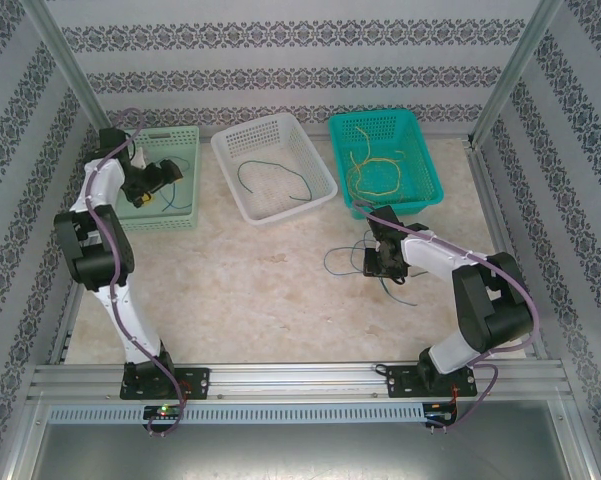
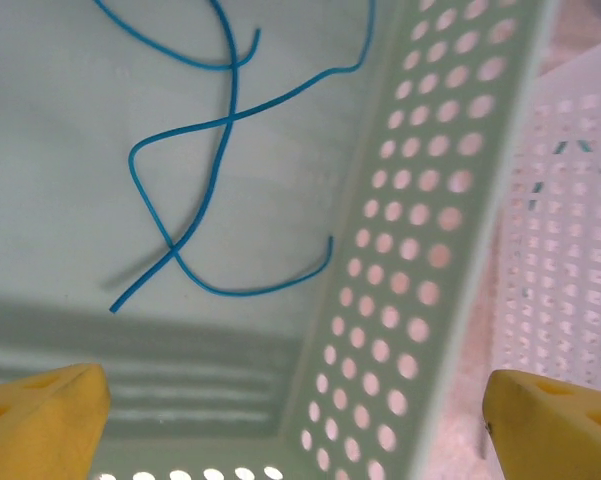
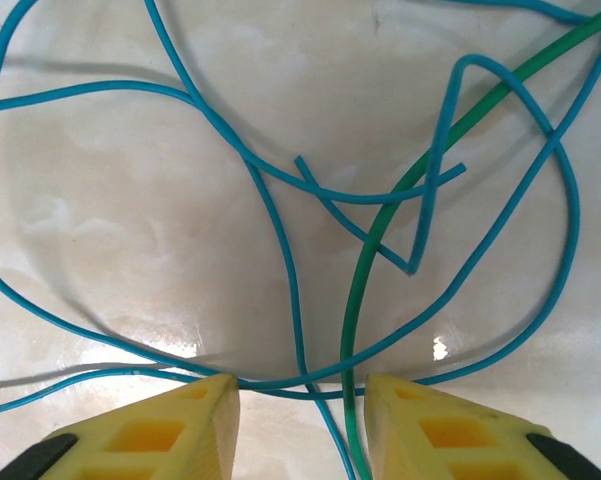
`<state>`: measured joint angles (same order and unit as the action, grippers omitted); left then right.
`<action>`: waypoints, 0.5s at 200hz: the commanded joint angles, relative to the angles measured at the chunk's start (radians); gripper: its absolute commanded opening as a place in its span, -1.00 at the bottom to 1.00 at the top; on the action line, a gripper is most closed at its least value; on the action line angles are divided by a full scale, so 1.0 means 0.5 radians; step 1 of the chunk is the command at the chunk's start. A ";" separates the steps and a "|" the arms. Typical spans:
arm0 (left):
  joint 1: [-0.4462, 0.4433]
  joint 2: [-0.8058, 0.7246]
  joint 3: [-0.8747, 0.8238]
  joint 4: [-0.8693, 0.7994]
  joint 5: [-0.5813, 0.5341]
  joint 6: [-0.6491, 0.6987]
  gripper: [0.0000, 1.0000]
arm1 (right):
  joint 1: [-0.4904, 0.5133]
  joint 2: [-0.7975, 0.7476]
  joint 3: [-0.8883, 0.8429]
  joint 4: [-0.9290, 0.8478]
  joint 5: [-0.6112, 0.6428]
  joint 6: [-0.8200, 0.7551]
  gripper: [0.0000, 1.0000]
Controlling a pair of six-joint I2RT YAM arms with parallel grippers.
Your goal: Untangle the cables
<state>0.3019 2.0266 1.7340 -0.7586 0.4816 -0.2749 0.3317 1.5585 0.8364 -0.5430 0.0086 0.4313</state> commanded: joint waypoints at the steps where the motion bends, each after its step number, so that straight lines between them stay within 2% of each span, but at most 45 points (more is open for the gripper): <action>1: -0.086 -0.258 -0.130 0.176 -0.088 -0.070 0.94 | 0.021 -0.012 -0.016 -0.051 -0.006 -0.010 -0.30; 74: -0.313 -0.832 -0.638 0.433 -0.263 -0.153 0.99 | 0.043 -0.032 -0.005 -0.074 -0.023 -0.036 -0.87; 88: -0.411 -0.936 -0.731 0.473 -0.292 -0.133 0.98 | 0.057 -0.057 0.001 -0.095 -0.023 -0.033 -0.78; 100: -0.547 -1.010 -0.792 0.481 -0.342 -0.080 0.99 | 0.080 -0.096 0.010 -0.110 -0.009 -0.024 -0.43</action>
<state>0.1284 1.6001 1.3876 -0.5781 0.3611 -0.3344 0.3454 1.5555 0.8356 -0.5591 0.0010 0.4137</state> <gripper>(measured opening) 0.992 0.170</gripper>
